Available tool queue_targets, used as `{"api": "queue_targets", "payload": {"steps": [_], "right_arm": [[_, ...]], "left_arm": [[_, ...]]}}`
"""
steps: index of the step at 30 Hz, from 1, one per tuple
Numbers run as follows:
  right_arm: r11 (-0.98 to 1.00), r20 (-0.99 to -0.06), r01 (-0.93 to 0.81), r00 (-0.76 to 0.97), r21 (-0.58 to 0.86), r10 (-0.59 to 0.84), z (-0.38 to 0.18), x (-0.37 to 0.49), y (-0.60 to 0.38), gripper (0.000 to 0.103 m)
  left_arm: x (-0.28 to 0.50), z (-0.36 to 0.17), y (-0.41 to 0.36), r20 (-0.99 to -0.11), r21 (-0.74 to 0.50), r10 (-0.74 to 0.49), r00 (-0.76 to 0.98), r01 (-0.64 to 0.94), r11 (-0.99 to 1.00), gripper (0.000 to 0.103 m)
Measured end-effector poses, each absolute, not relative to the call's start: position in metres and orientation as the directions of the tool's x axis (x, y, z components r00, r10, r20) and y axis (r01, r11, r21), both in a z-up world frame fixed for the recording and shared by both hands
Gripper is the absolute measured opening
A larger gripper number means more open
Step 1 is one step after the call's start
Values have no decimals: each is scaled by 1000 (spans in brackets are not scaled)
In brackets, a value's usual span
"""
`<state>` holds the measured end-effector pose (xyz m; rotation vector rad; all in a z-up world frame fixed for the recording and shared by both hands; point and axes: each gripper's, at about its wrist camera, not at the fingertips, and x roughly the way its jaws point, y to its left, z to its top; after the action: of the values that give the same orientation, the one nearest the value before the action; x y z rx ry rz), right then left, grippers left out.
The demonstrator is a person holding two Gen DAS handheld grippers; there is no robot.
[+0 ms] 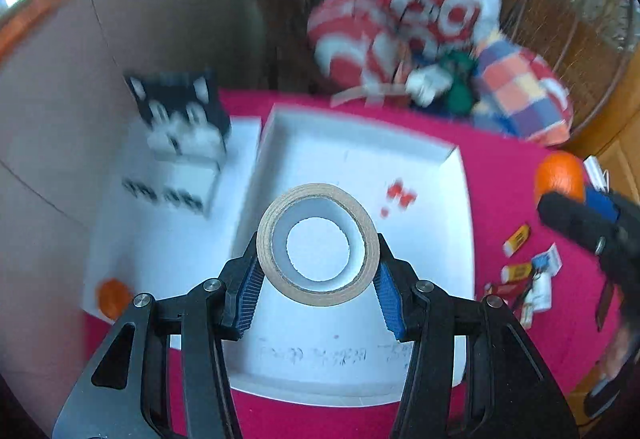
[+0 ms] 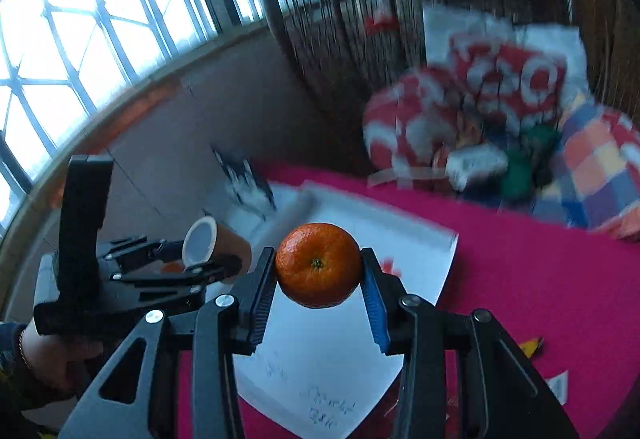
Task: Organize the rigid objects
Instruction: 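Lower the tape roll into the tray and open the left tool while the right tool releases the orange there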
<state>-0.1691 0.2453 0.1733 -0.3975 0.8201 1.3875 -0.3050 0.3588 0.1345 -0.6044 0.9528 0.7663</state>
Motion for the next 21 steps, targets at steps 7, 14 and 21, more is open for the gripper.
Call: {"api": "queue_targets", "payload": {"steps": [7,14,21], "right_arm": [[162,-863,-981,-8,105,506,92,-186,264,41],[185,-898,-977,-13,104,439,57,-189,264,42],[193,-883,-978,19,82,470,61,-187,260,85]], "left_arm": [[-294,68,372,-951,-92,187,245,-805,585,51],[-293,41,376,-971,-77,142,190,-818,570,51],[-293,52,367,-948,-75,213,238,-814,576,96]]}}
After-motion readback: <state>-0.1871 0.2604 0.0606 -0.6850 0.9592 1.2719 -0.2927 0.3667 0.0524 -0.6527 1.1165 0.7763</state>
